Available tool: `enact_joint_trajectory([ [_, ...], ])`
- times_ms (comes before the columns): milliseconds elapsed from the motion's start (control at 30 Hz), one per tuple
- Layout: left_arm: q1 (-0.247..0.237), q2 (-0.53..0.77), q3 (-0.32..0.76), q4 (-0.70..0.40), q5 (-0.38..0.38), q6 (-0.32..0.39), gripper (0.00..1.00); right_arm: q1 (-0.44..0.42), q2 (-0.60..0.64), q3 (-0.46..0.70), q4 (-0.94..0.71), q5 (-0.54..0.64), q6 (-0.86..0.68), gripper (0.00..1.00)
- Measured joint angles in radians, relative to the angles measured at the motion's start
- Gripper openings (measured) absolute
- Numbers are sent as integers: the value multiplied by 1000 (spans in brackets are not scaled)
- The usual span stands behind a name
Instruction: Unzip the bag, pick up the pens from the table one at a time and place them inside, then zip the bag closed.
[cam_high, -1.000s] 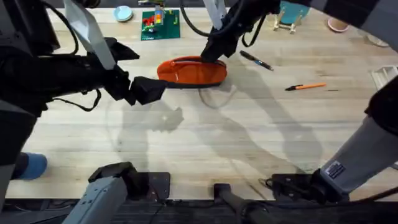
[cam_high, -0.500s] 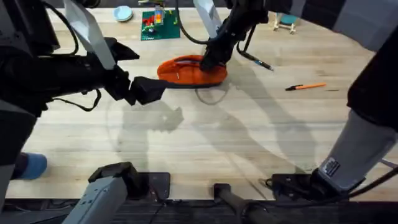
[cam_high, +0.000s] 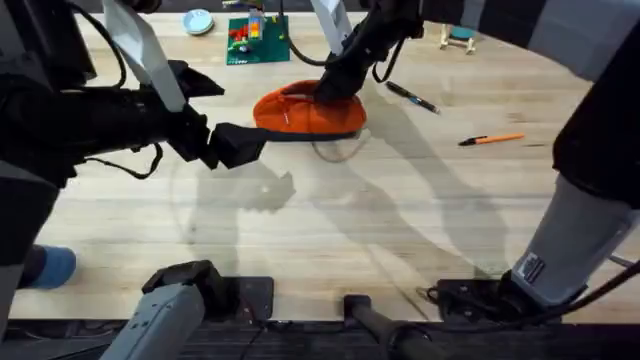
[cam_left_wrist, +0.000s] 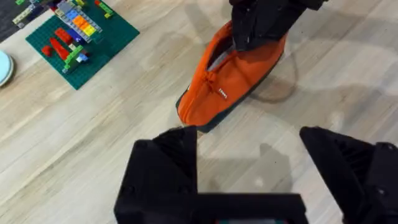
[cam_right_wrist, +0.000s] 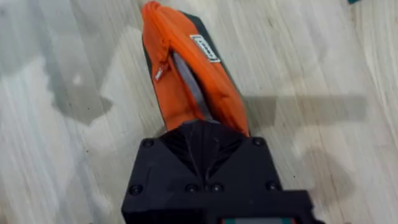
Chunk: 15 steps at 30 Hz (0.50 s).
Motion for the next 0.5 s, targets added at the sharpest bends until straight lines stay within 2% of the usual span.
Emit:
enact_joint_trajectory([
  [500, 0, 0, 0, 0, 0, 0, 993, 11, 0, 0, 17, 112, 89, 32],
])
